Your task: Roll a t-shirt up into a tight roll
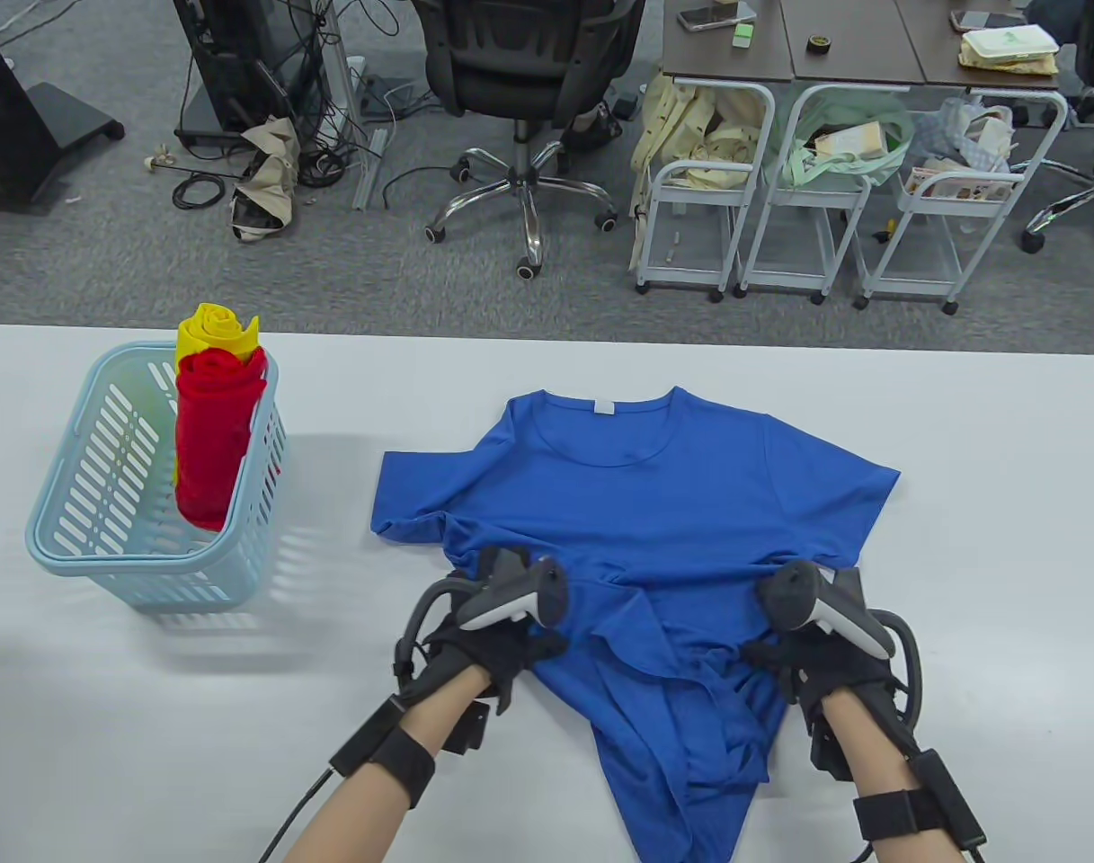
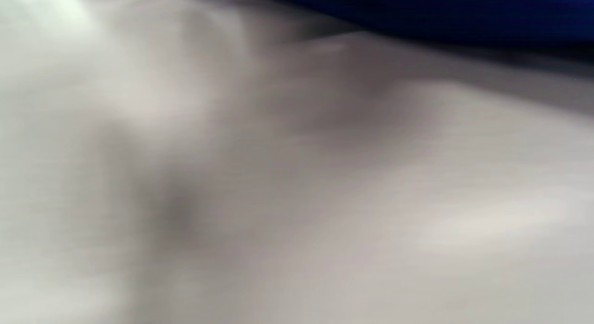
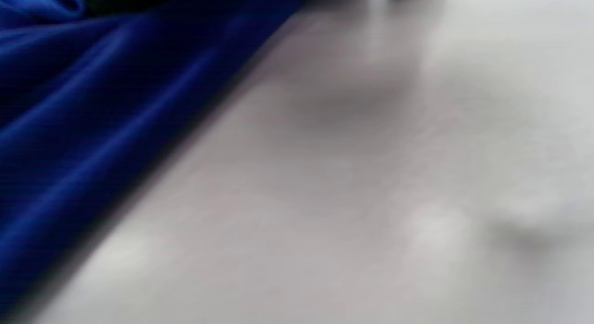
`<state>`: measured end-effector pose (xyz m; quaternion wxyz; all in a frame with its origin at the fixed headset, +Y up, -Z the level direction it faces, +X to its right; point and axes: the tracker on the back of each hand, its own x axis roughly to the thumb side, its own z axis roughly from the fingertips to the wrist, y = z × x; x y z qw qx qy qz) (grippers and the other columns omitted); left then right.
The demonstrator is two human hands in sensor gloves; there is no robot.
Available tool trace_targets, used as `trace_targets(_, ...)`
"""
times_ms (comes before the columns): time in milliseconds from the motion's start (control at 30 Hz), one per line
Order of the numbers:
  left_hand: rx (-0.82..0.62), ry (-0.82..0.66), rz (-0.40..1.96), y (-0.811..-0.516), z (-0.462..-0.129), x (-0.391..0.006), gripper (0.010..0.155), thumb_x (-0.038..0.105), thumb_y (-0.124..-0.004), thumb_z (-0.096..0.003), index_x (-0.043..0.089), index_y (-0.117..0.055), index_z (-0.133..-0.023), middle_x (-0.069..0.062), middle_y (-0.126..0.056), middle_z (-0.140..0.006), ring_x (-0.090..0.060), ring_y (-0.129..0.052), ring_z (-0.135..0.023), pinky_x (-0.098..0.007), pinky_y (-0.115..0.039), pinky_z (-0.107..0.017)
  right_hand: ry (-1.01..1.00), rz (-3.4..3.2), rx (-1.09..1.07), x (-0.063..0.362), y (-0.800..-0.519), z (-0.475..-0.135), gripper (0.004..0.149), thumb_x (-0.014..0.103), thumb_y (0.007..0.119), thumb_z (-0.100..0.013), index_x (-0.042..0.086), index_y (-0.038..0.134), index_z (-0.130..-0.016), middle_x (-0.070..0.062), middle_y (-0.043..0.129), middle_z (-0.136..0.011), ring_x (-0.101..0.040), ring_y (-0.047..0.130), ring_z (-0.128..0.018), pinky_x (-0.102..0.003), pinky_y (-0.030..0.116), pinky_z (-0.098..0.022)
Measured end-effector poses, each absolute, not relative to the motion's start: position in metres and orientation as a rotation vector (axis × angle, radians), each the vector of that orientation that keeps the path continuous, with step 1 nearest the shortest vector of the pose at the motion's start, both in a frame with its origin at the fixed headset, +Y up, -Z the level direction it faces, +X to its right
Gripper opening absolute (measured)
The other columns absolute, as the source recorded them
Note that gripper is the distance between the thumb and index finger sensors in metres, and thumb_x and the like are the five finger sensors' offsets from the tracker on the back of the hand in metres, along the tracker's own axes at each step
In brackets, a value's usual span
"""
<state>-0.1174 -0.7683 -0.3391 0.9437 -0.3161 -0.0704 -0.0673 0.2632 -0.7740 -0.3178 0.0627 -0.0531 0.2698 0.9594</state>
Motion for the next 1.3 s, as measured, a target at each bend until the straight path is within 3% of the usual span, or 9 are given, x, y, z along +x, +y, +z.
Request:
trace_targets(200, -0.655, 0.042, -0.241, -0.742, -0.335, -0.180, 0.076, 0.054, -0.063, -0.0597, 0.037, -0.017, -0.118, -0.010, -0.009, -0.127, -0.042, -0.010, -0.115, -0.066, -0.030, -0.080, 0.779, 2.924, -0.139, 0.243, -0.772, -0.321, 0.075, 0.052, 0.064, -0.055, 0.027, 0.025, -0.114, -0.007, 0.016, -0.119, -0.038, 0.016, -0.112, -0.060, 0.036, -0.075)
trace_targets(267, -0.521, -0.016, -0.245, -0.728, -0.324, -0.168, 0.074, 0.061, -0.046, -0.0603, 0.032, -0.014, -0.120, -0.014, -0.008, -0.128, -0.045, -0.014, -0.115, -0.066, -0.033, -0.080, 0.761, 2.976, -0.091, 0.228, -0.767, -0.316, 0.070, 0.048, 0.061, -0.056, 0.027, 0.028, -0.114, -0.010, 0.013, -0.118, -0.043, 0.020, -0.111, -0.059, 0.039, -0.074)
trace_targets(433, -0.366, -0.233, 0.026, -0.707, -0.310, -0.102, 0.071, 0.063, -0.044, -0.0600, 0.033, -0.023, -0.121, -0.013, -0.016, -0.130, -0.043, -0.024, -0.118, -0.065, -0.038, -0.081, 0.612, 3.019, 0.106, 0.192, -0.738, -0.297, 0.064, 0.048, 0.057, -0.057, 0.029, 0.037, -0.115, -0.009, 0.022, -0.121, -0.041, 0.030, -0.112, -0.059, 0.041, -0.074)
trace_targets(600, -0.470, -0.279, -0.149, -0.754, -0.325, -0.060, 0.068, 0.062, -0.047, -0.0582, 0.038, -0.029, -0.119, -0.006, -0.026, -0.131, -0.038, -0.032, -0.119, -0.064, -0.042, -0.081, 0.797, 2.968, 0.162, 0.189, -0.760, -0.289, 0.075, 0.060, 0.062, -0.052, 0.028, 0.039, -0.115, -0.010, 0.036, -0.121, -0.040, 0.040, -0.112, -0.059, 0.046, -0.073)
trace_targets(700, -0.632, -0.250, -0.167, -0.781, -0.326, -0.089, 0.069, 0.066, -0.029, -0.0540, 0.044, 0.003, -0.111, -0.001, 0.005, -0.125, -0.035, -0.010, -0.117, -0.063, -0.030, -0.081, 0.914, 3.002, 0.121, 0.206, -0.775, -0.296, 0.082, 0.063, 0.060, -0.051, 0.033, 0.013, -0.112, -0.006, 0.005, -0.117, -0.034, 0.011, -0.111, -0.058, 0.032, -0.076)
trace_targets(933, -0.764, -0.171, 0.003, -0.766, -0.303, -0.204, 0.082, 0.064, -0.060, -0.0547, 0.042, -0.007, -0.114, -0.002, 0.000, -0.125, -0.039, -0.008, -0.115, -0.065, -0.028, -0.081, 0.851, 2.912, 0.043, 0.215, -0.778, -0.315, 0.080, 0.058, 0.063, -0.053, 0.031, 0.016, -0.113, -0.005, 0.006, -0.118, -0.033, 0.008, -0.112, -0.058, 0.028, -0.076)
trace_targets(1033, -0.790, -0.131, -0.122, -0.754, -0.289, -0.222, 0.085, 0.060, -0.069, -0.0544, 0.043, -0.013, -0.116, -0.005, -0.007, -0.127, -0.041, -0.013, -0.116, -0.066, -0.032, -0.081, 0.815, 2.894, 0.010, 0.213, -0.779, -0.322, 0.078, 0.056, 0.061, -0.055, 0.031, 0.016, -0.114, -0.005, 0.006, -0.118, -0.033, 0.007, -0.112, -0.058, 0.026, -0.076)
trace_targets(1133, -0.675, -0.131, -0.126, -0.727, -0.281, -0.215, 0.071, 0.058, -0.066, -0.0569, 0.038, -0.041, -0.120, -0.008, -0.034, -0.132, -0.040, -0.033, -0.119, -0.066, -0.040, -0.080, 0.788, 2.888, -0.001, 0.209, -0.777, -0.324, 0.074, 0.051, 0.061, -0.057, 0.030, 0.019, -0.114, -0.007, 0.008, -0.119, -0.036, 0.009, -0.112, -0.060, 0.027, -0.075)
trace_targets(1300, -0.415, -0.253, 0.039, -0.695, -0.284, -0.164, 0.060, 0.052, -0.057, -0.0613, 0.039, -0.045, -0.118, -0.006, -0.041, -0.131, -0.039, -0.042, -0.119, -0.065, -0.044, -0.080, 0.653, 2.914, 0.023, 0.203, -0.753, -0.315, 0.061, 0.044, 0.052, -0.059, 0.030, 0.032, -0.115, -0.010, 0.017, -0.120, -0.041, 0.022, -0.112, -0.059, 0.034, -0.075)
